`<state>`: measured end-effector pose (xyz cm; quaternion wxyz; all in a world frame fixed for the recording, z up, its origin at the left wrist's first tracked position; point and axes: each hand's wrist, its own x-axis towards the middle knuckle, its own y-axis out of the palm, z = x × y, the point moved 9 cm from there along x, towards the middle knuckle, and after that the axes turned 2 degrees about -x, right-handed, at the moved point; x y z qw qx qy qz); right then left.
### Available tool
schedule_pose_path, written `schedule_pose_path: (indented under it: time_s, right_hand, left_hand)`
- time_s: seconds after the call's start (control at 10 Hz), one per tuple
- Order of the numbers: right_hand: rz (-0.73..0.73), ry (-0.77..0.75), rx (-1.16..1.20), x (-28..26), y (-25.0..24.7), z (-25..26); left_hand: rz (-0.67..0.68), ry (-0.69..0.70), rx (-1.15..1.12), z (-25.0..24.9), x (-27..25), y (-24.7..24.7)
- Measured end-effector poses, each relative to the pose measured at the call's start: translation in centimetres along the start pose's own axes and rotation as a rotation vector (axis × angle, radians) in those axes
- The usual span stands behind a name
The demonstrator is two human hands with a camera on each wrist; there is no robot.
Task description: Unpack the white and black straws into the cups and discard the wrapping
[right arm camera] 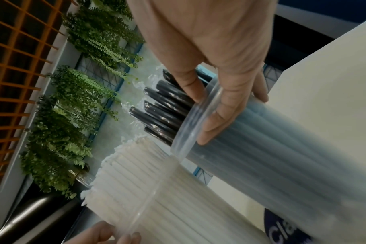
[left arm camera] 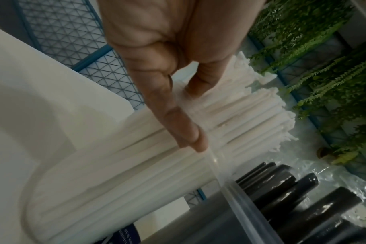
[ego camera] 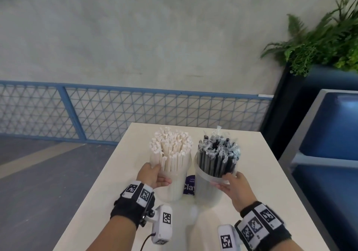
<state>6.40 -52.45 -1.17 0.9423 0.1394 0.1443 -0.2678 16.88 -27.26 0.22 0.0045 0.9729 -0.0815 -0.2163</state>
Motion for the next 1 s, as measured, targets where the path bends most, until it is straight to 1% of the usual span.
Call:
schedule_pose_path:
  time_s: [0.2,0.3,0.4,0.5,0.6,0.7,0.8,0.9,1.0]
  right_hand:
    - [-0.032,-0.024,0.069,3.3,1.9,4.4]
    - [-0.052,-0.047,0.097,6.1,2.6,5.9]
    - [-0.07,-0.059,0.11,8.6,2.9,6.4]
    - [-0.094,-0.036,0.116,10.0,3.2,6.4]
    - [-0.107,0.004,0.105,10.9,3.1,5.6]
    - [-0.115,0.006,0.095,11.6,2.9,4.7]
    - [-0.108,0.007,0.121,11.6,2.8,4.3]
    - [-0.097,0.031,0.074,10.7,3.1,4.6]
    - [-0.045,0.087,-0.023,8.5,2.0,3.3]
  left_hand:
    - [-0.024,0.055,-0.043,-4.3,3.7,1.7]
    - [-0.01,0.037,-0.055,-5.7,6.1,3.4]
    - [0.006,0.013,-0.073,-6.3,8.3,4.7]
    - [0.016,0.0,-0.066,-5.8,10.3,5.6]
    - [-0.005,-0.005,-0.057,-4.5,11.7,5.6]
    - [-0.005,0.013,-0.066,-4.1,11.9,5.3]
    - [0.007,-0.001,-0.038,-3.9,12.1,5.2]
    - [0.021,-0.031,-0.006,-3.8,11.4,4.9]
    - [0.043,-0.031,0.005,-2.5,9.6,4.2]
